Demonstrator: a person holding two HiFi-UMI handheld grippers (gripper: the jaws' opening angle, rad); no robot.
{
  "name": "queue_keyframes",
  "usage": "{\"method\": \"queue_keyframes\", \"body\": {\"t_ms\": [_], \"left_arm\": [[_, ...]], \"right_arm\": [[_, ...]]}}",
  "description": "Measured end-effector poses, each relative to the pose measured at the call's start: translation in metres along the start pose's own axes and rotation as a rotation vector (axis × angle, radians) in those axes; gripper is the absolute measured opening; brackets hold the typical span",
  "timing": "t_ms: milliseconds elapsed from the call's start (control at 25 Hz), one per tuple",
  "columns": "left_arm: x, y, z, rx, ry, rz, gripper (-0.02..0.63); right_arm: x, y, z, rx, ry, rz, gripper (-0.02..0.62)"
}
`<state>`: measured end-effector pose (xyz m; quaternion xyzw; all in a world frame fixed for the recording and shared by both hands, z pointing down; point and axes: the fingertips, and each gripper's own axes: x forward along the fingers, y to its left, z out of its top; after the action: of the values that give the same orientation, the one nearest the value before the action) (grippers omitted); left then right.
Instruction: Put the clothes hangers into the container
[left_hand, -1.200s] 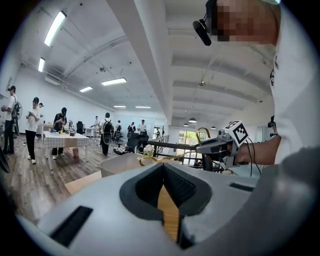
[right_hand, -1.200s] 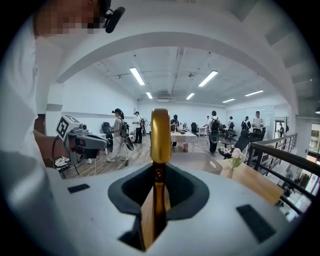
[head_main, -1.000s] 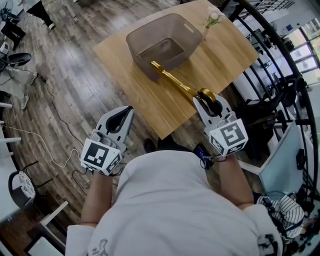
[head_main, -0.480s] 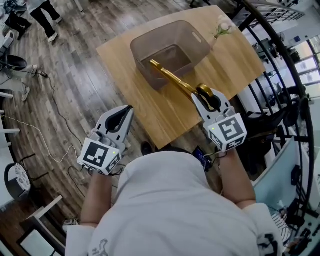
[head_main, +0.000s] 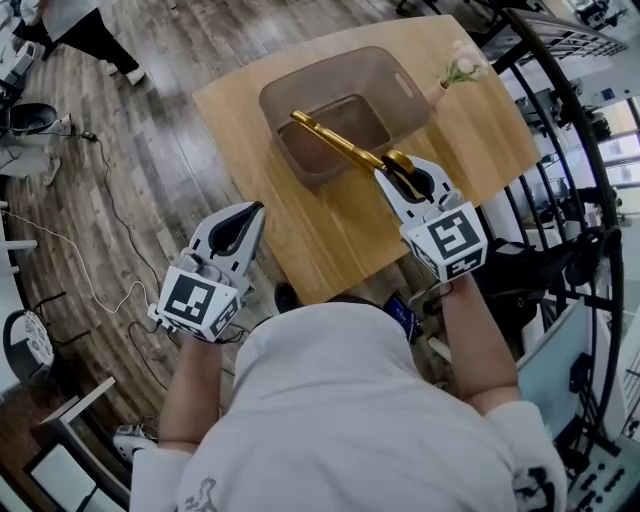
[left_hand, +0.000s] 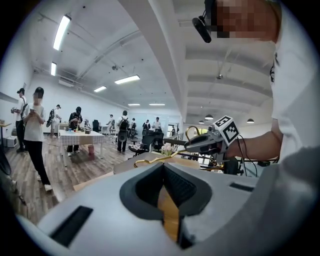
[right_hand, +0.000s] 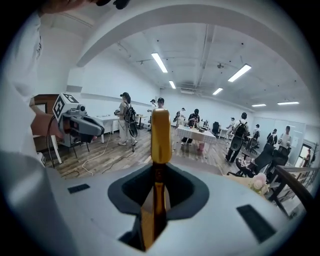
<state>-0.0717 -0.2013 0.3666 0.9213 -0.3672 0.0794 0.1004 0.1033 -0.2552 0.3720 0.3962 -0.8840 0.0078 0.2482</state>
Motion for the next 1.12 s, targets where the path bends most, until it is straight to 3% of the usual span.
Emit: {"method": "queue_keyframes", "body": {"t_ms": [360,640,1120], "left_arm": [[0.026,0.020,-0.007,-0.005,0.020,0.048,0.006],[0.044,0.036,-0.018,-0.021,0.051,0.078,0.006],[0.073,0.056,-0.033,-0.057,0.090,0.100,0.006]], "right_arm": [[0.049,-0.033,-0.005,-0.105,0.067,0.070,0.077],[0.100,-0.037,-0.011,-0.201,0.133,0.189,0.077],[0.167,-0.052,-0.031,-0.306,0.190,0.302,0.077]]}}
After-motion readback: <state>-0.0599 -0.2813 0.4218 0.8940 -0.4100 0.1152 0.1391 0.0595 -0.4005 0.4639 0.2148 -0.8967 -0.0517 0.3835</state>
